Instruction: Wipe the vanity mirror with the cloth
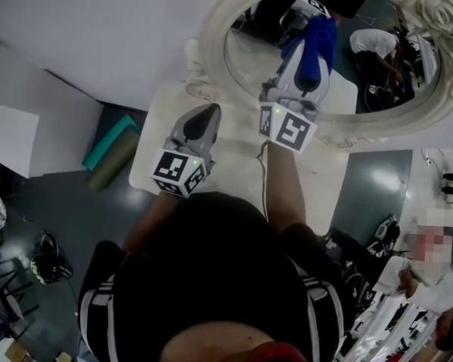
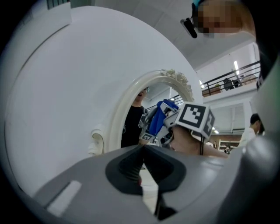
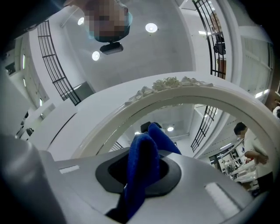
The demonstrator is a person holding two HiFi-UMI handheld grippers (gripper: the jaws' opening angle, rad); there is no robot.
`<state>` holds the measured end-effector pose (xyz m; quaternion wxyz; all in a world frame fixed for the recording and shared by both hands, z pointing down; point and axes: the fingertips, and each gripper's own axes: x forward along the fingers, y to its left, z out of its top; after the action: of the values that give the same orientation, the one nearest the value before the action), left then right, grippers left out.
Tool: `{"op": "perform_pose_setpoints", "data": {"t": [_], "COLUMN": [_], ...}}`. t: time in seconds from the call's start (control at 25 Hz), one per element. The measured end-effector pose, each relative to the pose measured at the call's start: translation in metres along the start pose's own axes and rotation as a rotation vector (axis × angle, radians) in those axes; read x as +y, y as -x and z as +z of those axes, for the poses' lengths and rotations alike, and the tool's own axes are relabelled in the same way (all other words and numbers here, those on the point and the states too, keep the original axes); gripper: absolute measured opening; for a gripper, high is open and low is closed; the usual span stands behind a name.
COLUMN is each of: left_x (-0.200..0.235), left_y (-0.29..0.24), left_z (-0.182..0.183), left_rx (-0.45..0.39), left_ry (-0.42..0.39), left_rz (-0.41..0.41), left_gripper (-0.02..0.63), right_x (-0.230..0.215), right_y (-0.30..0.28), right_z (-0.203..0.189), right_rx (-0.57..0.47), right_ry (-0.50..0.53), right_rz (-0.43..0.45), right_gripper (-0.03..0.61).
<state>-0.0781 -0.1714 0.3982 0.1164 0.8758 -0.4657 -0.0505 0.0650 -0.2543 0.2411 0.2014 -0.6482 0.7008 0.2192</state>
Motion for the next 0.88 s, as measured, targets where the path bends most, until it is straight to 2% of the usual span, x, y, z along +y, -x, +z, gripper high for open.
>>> {"op": "perform_pose_setpoints", "data": {"t": [0.52,0.64,0.88], "left_x": [0.024,0.034,0.041], "left_y": [0.012,0.014,0.022], "left_z": [0.001,-0.003,-0.002], "left_rx": [-0.001,0.000,0.003], "left_ry": [0.007,0.011,0.017], "left_rz": [0.033,0.044,0.055], "left_gripper": [0.009,0.009,0.009], "right_x": [0.075,0.088,0.100], "right_y": [-0.002,-0.001,0.000], "right_z": [-0.035,-0.049,-0.052], "right_rx": [0.042,0.047,0.037], "right_ry": [-0.033,-0.087,-0.167], "right_rz": [0.129,0.146,0.162], "right_gripper": [0.041,0.041,0.041]}}
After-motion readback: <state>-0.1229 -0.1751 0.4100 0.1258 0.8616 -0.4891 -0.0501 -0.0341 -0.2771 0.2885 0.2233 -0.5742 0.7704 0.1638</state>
